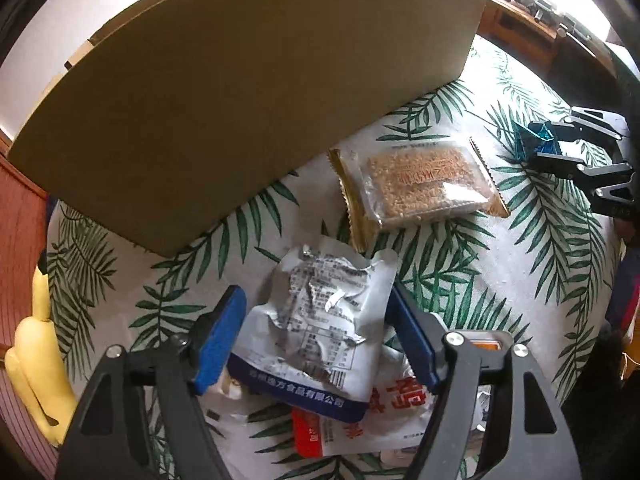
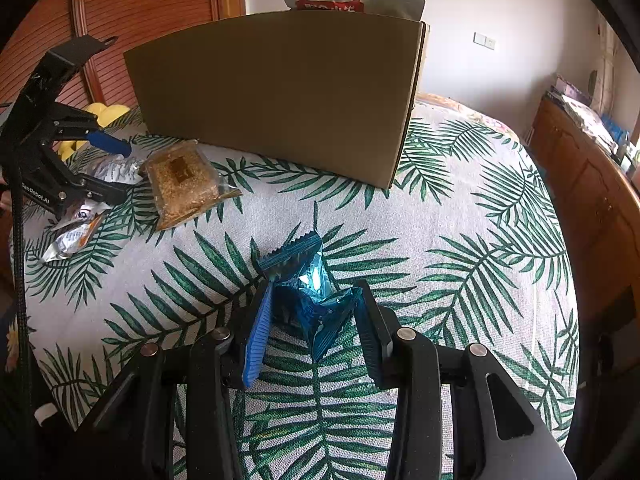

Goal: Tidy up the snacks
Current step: 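Grasp the blue-foil candy with the right tool while the left grasps the silver pack, then carry both snacks over the cardboard box and open both tools to drop them, then move both open tools back down to the remaining snacks, then grasp the grain bar in clear wrapper with the right tool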

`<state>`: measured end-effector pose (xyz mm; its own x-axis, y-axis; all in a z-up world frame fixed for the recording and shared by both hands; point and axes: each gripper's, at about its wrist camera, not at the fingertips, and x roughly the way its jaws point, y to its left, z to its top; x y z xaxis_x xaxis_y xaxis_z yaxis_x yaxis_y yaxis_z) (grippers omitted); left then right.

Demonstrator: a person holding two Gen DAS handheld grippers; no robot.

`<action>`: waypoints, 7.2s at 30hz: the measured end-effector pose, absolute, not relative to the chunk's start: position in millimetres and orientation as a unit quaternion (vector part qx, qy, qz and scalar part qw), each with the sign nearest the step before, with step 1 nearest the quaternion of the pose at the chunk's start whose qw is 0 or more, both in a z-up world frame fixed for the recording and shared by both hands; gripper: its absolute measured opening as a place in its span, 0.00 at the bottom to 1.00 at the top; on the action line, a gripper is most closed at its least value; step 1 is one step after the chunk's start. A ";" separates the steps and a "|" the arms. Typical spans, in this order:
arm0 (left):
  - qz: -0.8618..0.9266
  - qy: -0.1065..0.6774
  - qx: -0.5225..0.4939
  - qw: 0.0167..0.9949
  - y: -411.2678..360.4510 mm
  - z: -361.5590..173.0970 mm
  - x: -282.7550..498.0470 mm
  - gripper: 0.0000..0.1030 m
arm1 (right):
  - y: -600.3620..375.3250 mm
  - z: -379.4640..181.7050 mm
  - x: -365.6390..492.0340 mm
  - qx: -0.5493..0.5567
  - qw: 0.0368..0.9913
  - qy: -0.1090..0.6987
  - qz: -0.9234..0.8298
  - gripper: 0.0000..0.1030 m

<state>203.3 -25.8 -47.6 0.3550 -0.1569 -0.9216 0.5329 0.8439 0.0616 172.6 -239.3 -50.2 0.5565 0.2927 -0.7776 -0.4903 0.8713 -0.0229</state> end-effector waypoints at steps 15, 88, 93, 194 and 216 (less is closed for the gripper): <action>-0.221 0.482 0.123 0.839 5.6 -30.0 165.9 0.57 | -240.3 -47.3 164.5 -0.126 0.877 0.406 0.223 0.22; -0.123 0.359 0.023 0.925 24.5 89.8 247.5 0.58 | -181.4 92.4 219.4 -0.044 0.920 0.309 0.237 0.21; -0.115 0.368 0.029 0.922 20.1 83.1 253.6 0.58 | -181.2 86.6 235.4 -0.044 0.919 0.320 0.225 0.21; -0.194 0.432 0.014 0.881 47.1 -21.6 108.0 0.70 | -111.9 -42.5 214.0 -0.114 0.849 0.431 0.284 0.63; -0.196 0.451 0.034 0.870 30.3 -41.2 116.4 0.71 | -140.3 -51.1 161.9 -0.155 0.856 0.409 0.276 0.51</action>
